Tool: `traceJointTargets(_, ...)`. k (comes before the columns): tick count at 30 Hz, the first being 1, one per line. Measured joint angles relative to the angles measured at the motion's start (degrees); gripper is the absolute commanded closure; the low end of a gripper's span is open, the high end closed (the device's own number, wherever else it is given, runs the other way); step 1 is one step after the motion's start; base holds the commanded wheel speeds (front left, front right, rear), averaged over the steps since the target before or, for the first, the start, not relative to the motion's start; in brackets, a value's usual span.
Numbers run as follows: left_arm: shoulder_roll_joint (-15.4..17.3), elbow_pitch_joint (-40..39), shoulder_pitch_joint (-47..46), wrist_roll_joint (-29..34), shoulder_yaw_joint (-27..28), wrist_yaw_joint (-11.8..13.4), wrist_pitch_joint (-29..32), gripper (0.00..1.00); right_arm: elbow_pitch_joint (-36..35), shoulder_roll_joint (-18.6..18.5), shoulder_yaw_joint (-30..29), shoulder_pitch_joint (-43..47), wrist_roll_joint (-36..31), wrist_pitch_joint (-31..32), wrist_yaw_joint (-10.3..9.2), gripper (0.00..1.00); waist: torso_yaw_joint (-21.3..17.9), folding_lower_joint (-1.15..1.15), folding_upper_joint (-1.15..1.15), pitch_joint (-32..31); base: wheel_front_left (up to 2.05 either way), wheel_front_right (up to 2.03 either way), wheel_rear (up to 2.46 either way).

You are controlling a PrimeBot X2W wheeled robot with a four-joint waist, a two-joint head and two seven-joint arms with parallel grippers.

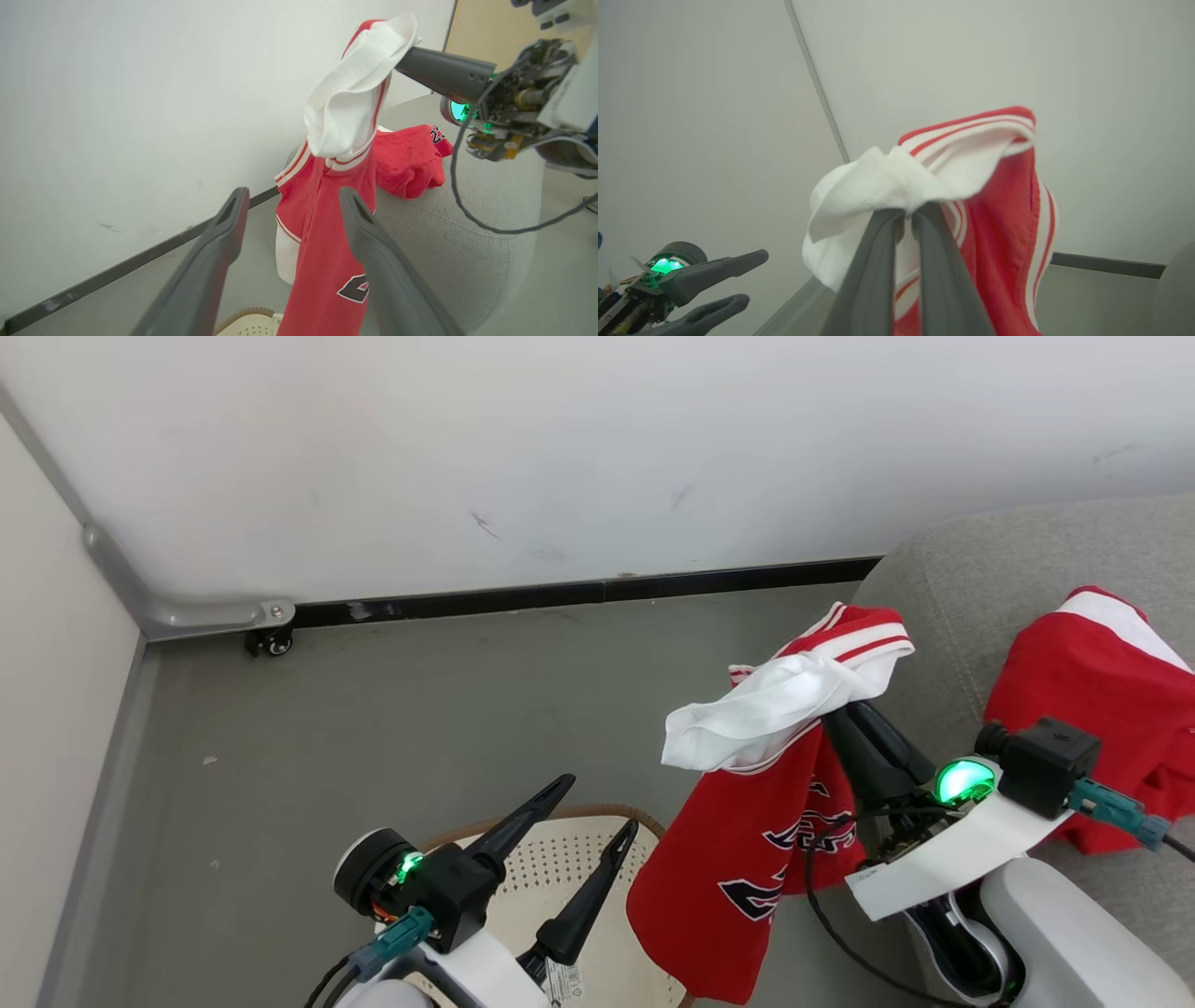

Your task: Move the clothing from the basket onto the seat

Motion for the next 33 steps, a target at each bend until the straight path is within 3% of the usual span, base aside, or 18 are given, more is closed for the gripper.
traceJointTargets(33,1.33,0.38,0.61,-2.90,-1.51,0.00,0.00,0.00,-7.38,-1.27,-10.72,2.11,-3.97,-0.01,0.00,1.00,-8.03,0.00,0.00,-1.46,0.00,0.00,0.00)
